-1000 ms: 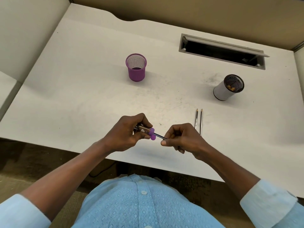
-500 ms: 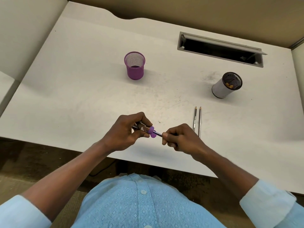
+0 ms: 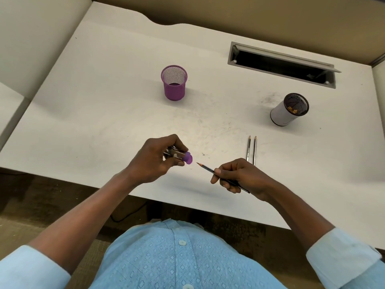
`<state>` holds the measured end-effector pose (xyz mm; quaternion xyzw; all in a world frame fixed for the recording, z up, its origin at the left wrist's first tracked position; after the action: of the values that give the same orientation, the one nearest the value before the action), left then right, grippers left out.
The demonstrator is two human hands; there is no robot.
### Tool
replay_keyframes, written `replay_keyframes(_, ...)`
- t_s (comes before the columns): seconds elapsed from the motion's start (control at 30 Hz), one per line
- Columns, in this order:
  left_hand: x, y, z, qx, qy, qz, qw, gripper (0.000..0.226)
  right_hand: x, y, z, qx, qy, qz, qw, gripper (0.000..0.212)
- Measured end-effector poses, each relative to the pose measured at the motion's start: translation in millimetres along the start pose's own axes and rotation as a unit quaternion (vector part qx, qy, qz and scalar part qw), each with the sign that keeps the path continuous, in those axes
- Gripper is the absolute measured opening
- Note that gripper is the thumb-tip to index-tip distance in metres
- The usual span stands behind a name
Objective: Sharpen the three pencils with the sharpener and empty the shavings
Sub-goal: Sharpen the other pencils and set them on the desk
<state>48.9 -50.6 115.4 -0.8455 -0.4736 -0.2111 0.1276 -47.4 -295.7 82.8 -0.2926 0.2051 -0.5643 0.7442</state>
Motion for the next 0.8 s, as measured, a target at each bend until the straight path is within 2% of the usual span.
replay_keyframes(0.2, 4, -8, 17, 0.073, -0.026, -0.055, 0.995, 0.03, 10, -5, -14, 0.013, 0.09, -0.023, 0.996, 0.04)
replay_keyframes(0.33, -11, -18, 28, 0.159, -0.085, -0.104, 0.978, 0.029, 12, -6, -26, 0.027, 0.124, -0.049, 0.991, 0.035)
replay_keyframes(0.5, -34, -27, 33, 0.212, -0.131, -0.122, 0.961, 0.024, 16, -6, -37, 0.028, 0.18, -0.115, 0.977, 0.026)
replay_keyframes(0.6, -46, -27, 31, 0.222, -0.136, -0.113, 0.959, 0.023, 27, -3, -46, 0.011, 0.259, -0.225, 0.939, 0.021)
replay_keyframes(0.7, -54, -25, 31, 0.231, -0.14, -0.107, 0.957, 0.022, 47, 1, -60, -0.014, 0.339, -0.348, 0.874, 0.014)
replay_keyframes(0.8, -60, -21, 30, 0.237, -0.139, -0.109, 0.955, 0.022, 70, 4, -70, -0.022, 0.316, -0.456, 0.832, 0.006)
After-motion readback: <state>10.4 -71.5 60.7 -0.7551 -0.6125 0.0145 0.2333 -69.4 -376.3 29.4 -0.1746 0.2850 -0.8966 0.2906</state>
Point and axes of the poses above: each hand's wrist, its own y-axis towards the middle knuckle, its own x-axis out of the back of the hand, z = x × y, the point moved 5 cm from there along y, towards the middle knuckle, and after that the axes turned 4 degrees about -z, right-handed, at the moved point
